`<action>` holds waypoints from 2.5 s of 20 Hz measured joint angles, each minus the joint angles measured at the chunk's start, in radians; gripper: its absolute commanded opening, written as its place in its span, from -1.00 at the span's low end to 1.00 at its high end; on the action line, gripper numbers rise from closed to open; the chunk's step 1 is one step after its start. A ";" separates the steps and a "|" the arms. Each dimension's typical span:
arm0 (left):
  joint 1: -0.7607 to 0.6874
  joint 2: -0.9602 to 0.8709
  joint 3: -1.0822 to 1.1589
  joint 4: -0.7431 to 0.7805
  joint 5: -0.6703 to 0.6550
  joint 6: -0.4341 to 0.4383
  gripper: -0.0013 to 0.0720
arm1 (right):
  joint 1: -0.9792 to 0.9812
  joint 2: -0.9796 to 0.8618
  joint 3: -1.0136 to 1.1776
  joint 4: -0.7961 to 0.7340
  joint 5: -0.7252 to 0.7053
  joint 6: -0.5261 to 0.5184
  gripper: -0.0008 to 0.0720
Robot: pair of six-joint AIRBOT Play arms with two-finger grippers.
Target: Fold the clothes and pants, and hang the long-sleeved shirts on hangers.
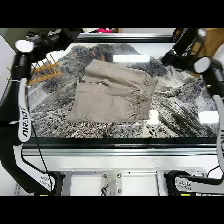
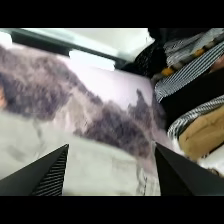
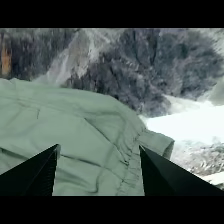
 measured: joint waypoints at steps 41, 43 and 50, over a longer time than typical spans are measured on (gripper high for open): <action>0.057 0.489 -1.289 0.272 0.139 -0.243 -0.94 | -0.042 0.604 -0.365 0.068 0.355 -0.111 0.25; 0.056 0.537 -1.289 0.274 0.120 -0.222 -0.93 | -0.042 0.594 -0.415 -0.011 0.404 -0.024 0.37; 0.056 0.627 -1.289 0.277 0.040 -0.164 -0.93 | -0.041 0.469 -0.802 -0.004 0.286 0.263 0.94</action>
